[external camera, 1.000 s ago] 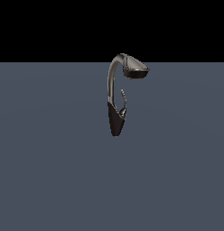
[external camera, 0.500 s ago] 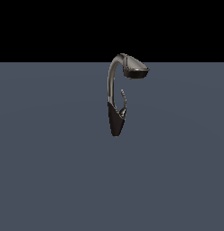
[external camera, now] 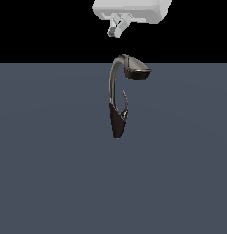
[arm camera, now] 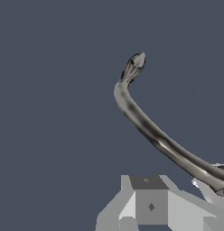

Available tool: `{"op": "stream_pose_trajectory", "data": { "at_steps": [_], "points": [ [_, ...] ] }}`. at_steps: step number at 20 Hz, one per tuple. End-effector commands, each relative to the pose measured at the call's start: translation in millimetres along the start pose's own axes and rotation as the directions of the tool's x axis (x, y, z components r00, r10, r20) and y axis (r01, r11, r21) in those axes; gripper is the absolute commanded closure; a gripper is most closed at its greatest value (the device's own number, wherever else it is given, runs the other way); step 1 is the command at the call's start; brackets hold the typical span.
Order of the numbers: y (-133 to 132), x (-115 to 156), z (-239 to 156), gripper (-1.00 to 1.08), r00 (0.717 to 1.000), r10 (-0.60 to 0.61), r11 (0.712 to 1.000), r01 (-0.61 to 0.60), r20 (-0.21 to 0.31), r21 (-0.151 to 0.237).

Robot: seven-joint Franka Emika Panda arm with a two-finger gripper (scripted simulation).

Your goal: Turn on the faucet by rotating a designated handle.

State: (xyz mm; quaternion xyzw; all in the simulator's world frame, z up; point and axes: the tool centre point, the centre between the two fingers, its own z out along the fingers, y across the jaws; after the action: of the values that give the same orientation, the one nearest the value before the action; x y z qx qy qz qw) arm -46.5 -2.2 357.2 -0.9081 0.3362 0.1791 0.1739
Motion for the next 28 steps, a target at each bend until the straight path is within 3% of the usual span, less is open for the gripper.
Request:
{"op": "stream_pose_trajectory", "data": {
  "at_steps": [1,8,16,22,28],
  "points": [
    [-4.7,19.4,10.8,1.08,0.998,0.063,0.998,-0.063,0.030,0.023],
    [-12.5,73.6,45.4,1.08,0.965,0.234,0.967,-0.243,0.119,0.071],
    [-12.6,129.2,88.2,1.08,0.891,0.400,0.899,-0.427,0.216,0.095],
    [-9.9,154.5,110.7,1.08,0.842,0.473,0.855,-0.510,0.261,0.097],
    [-8.0,165.8,121.4,1.08,0.817,0.504,0.832,-0.546,0.282,0.095]
  ]
}}
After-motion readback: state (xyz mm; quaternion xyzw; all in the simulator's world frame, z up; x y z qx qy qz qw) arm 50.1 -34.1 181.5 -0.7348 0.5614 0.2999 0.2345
